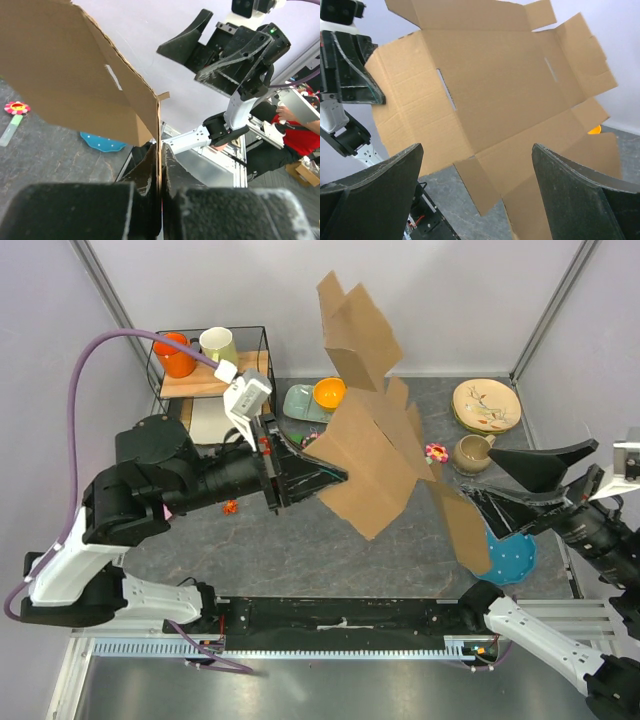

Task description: Fold the paper box

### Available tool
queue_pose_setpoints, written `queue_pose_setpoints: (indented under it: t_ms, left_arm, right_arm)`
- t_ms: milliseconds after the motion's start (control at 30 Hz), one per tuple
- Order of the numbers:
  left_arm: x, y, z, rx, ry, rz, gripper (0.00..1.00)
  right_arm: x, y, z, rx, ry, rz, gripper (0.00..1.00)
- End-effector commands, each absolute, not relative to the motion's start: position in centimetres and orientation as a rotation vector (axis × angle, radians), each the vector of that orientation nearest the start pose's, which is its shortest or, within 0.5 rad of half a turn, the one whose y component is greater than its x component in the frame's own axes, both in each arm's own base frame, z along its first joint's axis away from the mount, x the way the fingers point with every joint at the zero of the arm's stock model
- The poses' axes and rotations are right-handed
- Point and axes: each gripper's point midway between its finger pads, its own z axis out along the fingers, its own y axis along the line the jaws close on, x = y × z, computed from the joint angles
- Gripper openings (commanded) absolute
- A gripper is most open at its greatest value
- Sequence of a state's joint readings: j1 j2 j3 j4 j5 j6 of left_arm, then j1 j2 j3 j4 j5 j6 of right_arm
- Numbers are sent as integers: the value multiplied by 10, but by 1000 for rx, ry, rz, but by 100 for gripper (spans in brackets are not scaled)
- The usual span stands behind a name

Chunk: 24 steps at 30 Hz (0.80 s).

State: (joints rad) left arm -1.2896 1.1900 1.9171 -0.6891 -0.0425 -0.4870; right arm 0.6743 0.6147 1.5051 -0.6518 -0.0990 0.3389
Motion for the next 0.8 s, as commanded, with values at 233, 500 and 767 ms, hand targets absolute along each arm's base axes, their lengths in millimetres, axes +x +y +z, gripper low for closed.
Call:
queue_pose_setpoints:
  t_ms: [233,500,767]
  left_arm:
    - [113,-297,442,857,1643,-1623,2]
    - [172,-290,366,958,1657,-1776,16]
    - [258,-277,304,768,1961,-1697,10]
  right_arm:
    - [111,128,499,-328,1396,903,98]
    - [122,142,478,-375,1452,893,98]
    - [140,159,446,-396,1529,890,98]
